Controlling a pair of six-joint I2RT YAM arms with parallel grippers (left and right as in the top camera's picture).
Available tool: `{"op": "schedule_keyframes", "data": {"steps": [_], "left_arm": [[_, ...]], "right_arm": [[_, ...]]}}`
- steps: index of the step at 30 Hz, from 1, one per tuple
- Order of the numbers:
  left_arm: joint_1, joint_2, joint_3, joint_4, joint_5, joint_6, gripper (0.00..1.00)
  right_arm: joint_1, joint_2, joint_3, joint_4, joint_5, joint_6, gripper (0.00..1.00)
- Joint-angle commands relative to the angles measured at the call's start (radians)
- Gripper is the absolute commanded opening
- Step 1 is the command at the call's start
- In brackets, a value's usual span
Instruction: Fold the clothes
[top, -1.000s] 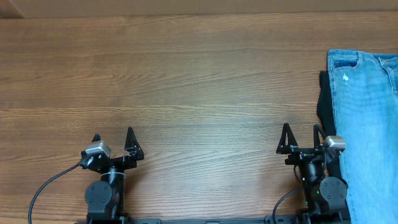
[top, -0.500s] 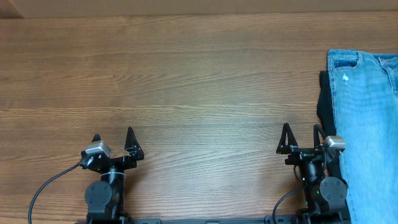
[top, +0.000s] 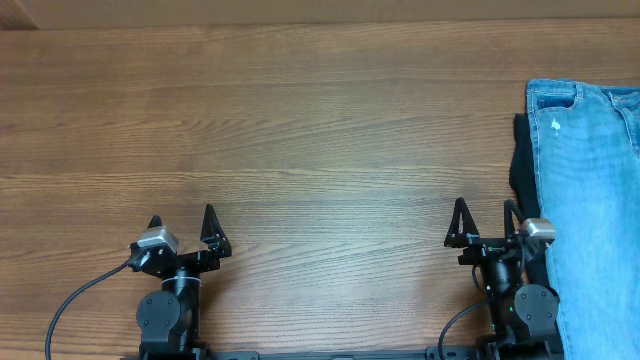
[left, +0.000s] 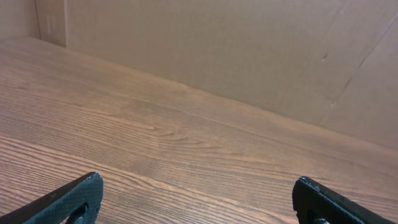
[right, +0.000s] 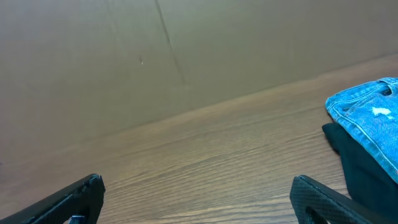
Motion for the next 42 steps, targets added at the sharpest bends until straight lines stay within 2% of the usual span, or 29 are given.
{"op": "schedule_keyframes", "data": {"steps": [1, 6, 9, 17, 20, 21, 23, 28, 30, 33, 39, 42], "left_arm": [[-0.006, -0.006, -0.004, 0.003, -0.013, 0.023, 1.00], [-0.006, -0.006, -0.004, 0.003, -0.013, 0.023, 1.00], [-0.006, -0.006, -0.004, 0.003, -0.013, 0.023, 1.00], [-0.006, -0.006, -0.004, 0.003, -0.013, 0.023, 1.00], [-0.006, -0.006, -0.004, 0.003, -0.013, 0.023, 1.00], [-0.006, -0.006, -0.004, 0.003, -0.013, 0.023, 1.00], [-0.006, -0.006, -0.004, 0.003, -0.013, 0.023, 1.00], [-0.006, -0.006, -0.004, 0.003, -0.013, 0.023, 1.00], [-0.006, -0.006, -0.004, 0.003, -0.013, 0.023, 1.00], [-0.006, -0.006, -0.004, 0.003, -0.013, 0.023, 1.00], [-0.006, -0.006, -0.004, 0.003, -0.013, 0.023, 1.00], [-0.006, -0.006, -0.004, 0.003, -0.013, 0.023, 1.00]], "right_arm": [[0.004, -0.007, 0.006, 0.000, -0.012, 0.005, 1.00], [0.004, 0.009, 0.223, -0.152, -0.011, 0.005, 1.00], [0.004, 0.089, 0.410, -0.198, -0.008, 0.005, 1.00], [0.004, 0.605, 0.969, -0.482, 0.003, 0.000, 1.00], [0.004, 0.798, 1.109, -0.567, 0.016, -0.090, 1.00], [0.003, 0.912, 1.176, -0.635, 0.019, -0.140, 1.00], [-0.018, 1.073, 1.265, -0.725, 0.043, -0.143, 1.00], [-0.141, 1.328, 1.345, -0.755, 0.030, -0.143, 1.00], [-0.170, 1.351, 1.345, -0.734, -0.048, -0.143, 1.00], [-0.175, 1.352, 1.345, -0.730, -0.042, -0.143, 1.00], [-0.175, 1.363, 1.345, -0.760, 0.119, -0.148, 1.00], [-0.187, 1.437, 1.345, -0.763, 0.164, -0.166, 1.00]]}}
